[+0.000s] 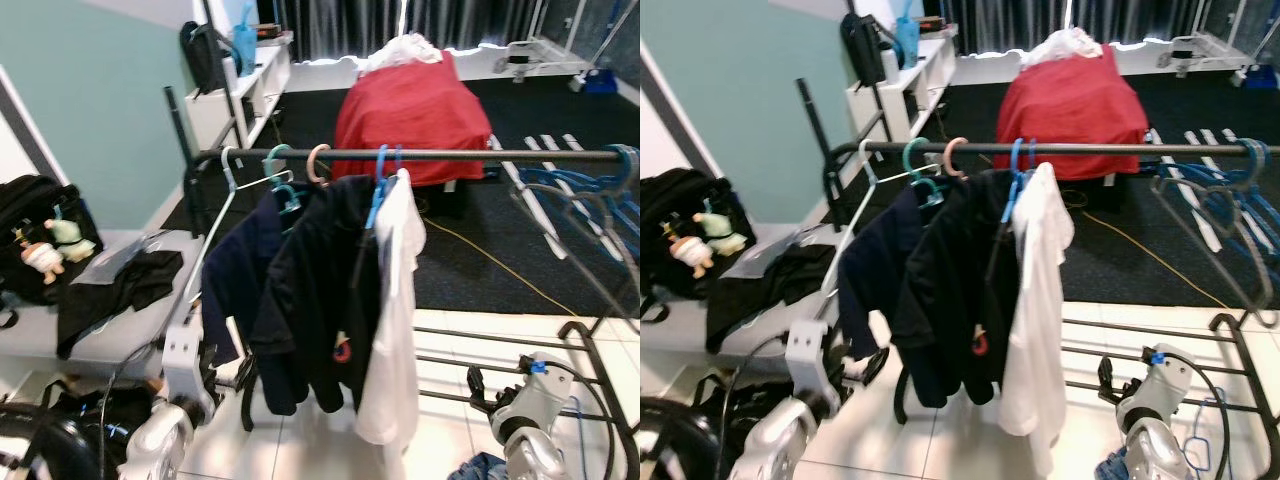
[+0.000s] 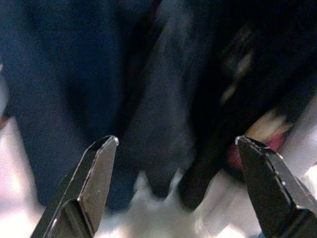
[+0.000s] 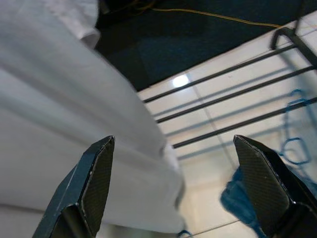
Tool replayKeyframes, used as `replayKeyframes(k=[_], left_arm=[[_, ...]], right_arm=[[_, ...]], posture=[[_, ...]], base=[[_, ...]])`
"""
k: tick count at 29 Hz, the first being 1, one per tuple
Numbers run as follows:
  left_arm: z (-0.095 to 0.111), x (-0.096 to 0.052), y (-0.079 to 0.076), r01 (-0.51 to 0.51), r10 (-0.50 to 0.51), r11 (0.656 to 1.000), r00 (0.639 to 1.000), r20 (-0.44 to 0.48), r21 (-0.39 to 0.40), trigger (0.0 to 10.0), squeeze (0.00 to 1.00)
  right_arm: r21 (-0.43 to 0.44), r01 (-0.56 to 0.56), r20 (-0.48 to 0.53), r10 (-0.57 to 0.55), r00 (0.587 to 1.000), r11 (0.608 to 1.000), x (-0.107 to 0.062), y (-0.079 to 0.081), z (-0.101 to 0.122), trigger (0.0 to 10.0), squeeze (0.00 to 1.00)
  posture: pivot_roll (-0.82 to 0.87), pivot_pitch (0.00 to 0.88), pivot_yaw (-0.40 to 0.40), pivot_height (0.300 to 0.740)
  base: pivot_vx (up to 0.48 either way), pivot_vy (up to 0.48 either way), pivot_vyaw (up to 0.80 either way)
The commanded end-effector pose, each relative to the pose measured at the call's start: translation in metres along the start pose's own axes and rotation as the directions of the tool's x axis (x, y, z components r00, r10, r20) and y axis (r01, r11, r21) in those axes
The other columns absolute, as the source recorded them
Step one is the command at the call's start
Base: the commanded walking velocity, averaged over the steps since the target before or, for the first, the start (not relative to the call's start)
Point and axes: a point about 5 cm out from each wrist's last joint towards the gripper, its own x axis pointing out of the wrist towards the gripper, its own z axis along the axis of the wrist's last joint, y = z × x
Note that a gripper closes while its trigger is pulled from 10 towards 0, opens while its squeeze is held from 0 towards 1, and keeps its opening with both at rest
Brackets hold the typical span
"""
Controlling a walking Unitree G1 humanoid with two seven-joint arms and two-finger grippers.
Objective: Hang hanger
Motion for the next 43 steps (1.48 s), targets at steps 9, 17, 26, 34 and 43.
replayKeyframes(k=[9, 17, 26, 34, 43], left_arm=[[0.076, 0.037, -0.027, 0.173, -0.185, 0.982, 0.958, 0.219, 0.072, 10.0, 0.0], [0.102, 0.046, -0.032, 0.144, -0.175, 0.981, 0.946, 0.274, 0.13, 10.0, 0.0], [0.104, 0.06, -0.03, 0.051, -0.103, 0.975, 0.967, 0.232, 0.217, 10.0, 0.0], [0.101, 0.074, -0.029, 0.009, -0.06, 0.959, 0.983, 0.175, 0.283, 10.0, 0.0], [0.096, 0.094, -0.037, 0.027, -0.064, 0.954, 0.991, 0.116, 0.299, 10.0, 0.0]], right_arm=[[0.014, -0.016, -0.029, 0.017, 0.999, 1.0, -0.002, 0.005, -0.009, 10.0, 0.0], [0.016, -0.014, -0.035, 0.015, 0.999, 1.0, -0.004, 0.003, -0.011, 10.0, 0.0], [0.016, -0.017, -0.028, 0.017, 0.999, 1.0, -0.005, 0.004, -0.012, 10.0, 0.0], [0.016, -0.02, -0.021, 0.02, 1.0, 1.0, -0.005, 0.006, -0.012, 10.0, 0.0], [0.013, -0.025, -0.003, 0.025, 1.0, 1.0, -0.01, 0.003, -0.014, 10.0, 0.0]], posture=[[-0.15, 0.0, 0.059, 0.71], [-0.15, 0.0, 0.058, 0.71], [-0.16, 0.0, 0.063, 0.71], [-0.18, 0.005, 0.068, 0.71], [-0.22, 0.037, 0.077, 0.71]], base=[[0.0, -0.308, 0.0], [0.0, 0.0, 0.0], [0.0, 0.0, 0.0], [0.0, 0.0, 0.0], [0.0, 0.0, 0.0]])
